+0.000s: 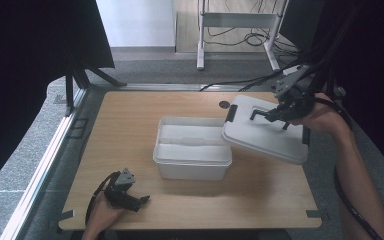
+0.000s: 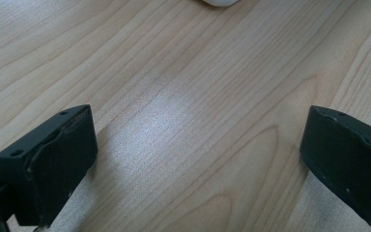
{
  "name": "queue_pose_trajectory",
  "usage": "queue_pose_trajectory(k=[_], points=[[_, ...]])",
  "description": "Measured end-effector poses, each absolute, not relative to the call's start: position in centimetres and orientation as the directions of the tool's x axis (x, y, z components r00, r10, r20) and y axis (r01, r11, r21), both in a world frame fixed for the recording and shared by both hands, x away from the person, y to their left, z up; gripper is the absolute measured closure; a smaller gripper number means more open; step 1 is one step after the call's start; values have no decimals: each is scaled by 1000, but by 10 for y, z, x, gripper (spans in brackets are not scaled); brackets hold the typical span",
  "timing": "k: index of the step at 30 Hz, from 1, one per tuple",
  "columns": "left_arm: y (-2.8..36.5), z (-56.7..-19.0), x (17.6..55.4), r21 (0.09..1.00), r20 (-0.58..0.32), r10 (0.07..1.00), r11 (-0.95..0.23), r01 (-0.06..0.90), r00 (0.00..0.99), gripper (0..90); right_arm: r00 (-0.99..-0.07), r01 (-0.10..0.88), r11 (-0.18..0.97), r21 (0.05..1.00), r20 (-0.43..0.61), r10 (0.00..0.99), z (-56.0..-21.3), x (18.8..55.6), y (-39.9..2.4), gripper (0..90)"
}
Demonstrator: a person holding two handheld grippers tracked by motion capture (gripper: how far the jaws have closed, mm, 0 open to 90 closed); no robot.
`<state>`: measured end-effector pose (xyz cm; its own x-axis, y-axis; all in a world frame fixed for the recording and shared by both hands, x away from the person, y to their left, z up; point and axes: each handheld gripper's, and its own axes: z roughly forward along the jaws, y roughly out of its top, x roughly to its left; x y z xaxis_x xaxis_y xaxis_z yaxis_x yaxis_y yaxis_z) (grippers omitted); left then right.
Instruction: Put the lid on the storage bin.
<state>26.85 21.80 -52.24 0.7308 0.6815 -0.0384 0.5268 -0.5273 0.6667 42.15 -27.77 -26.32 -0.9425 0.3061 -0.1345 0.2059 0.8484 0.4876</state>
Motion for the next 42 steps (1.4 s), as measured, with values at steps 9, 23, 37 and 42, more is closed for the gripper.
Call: queue_pose_trajectory(k=[9,23,37,42], points=[[218,-522,268,666,-38,682,-528,527,731,1,-973,120,867,483,-117,200,-263,424,-224,842],[218,-522,268,667,-36,683,-528,526,730,5,-994,24,876,482,-85,74,-278,428,-138,841],[218,-522,267,667,-37,681,-528,525,731,7,-998,-19,872,490,-65,15,-298,431,-76,841],[218,-522,267,669,-38,682,-526,526,730,8,-999,-18,886,464,-53,7,-313,433,-67,840]])
